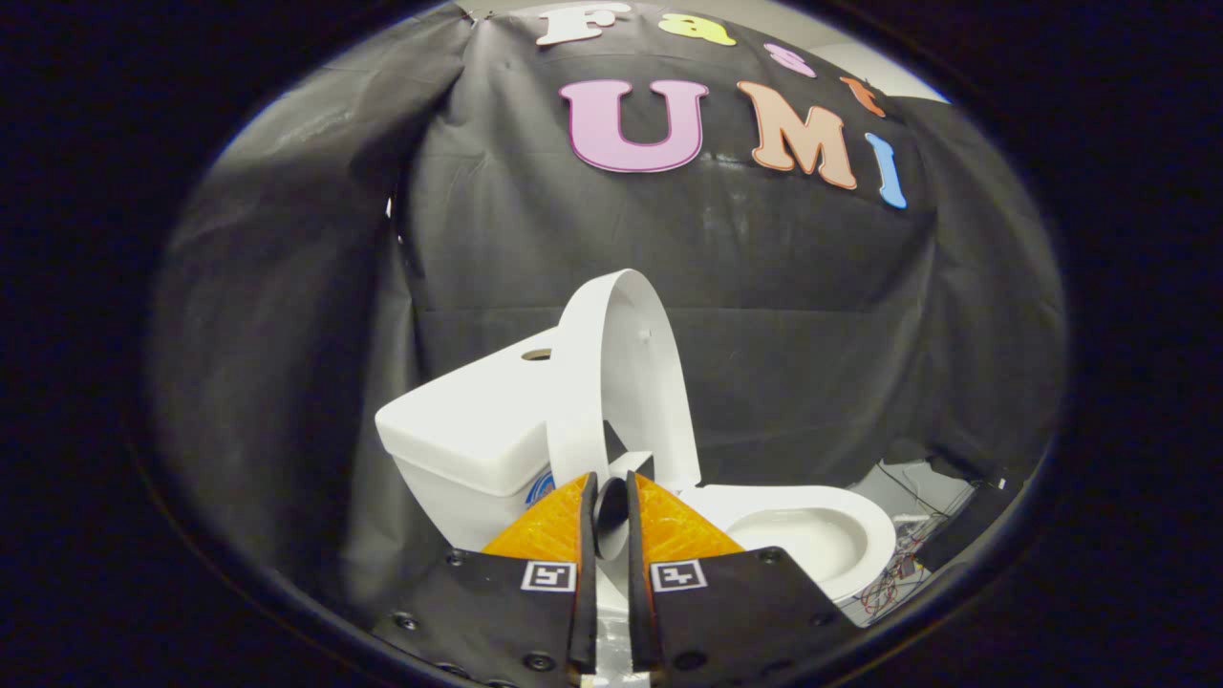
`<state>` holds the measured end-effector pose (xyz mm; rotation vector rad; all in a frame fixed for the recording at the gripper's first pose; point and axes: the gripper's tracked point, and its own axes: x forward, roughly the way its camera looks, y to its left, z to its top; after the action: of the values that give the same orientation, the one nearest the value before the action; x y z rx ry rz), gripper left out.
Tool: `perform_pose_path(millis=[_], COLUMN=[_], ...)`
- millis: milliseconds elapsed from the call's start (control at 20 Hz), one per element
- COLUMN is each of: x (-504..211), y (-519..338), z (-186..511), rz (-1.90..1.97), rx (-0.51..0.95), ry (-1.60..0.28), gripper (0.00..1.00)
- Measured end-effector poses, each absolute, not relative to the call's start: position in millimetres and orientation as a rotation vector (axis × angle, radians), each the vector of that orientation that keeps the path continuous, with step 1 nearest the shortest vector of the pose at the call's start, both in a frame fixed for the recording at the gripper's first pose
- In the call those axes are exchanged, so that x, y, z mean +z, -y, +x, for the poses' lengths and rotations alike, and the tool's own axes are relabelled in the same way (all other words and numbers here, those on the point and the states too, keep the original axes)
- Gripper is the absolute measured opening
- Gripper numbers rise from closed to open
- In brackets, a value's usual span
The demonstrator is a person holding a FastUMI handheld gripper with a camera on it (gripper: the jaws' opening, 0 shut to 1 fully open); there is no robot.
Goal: Open the toilet lid.
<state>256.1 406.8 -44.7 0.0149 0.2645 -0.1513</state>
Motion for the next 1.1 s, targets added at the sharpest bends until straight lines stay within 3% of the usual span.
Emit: perform_pose_path(millis=[500, 800, 1100], x=[-46, -36, -20], y=[-407, -403, -370], z=[246, 230, 205], rz=[-0.003, 0.044, -0.001], rx=[-0.065, -0.001, -0.028], ry=[-0.300, -0.280, -0.257], gripper=[0.95, 0.97, 0.97])
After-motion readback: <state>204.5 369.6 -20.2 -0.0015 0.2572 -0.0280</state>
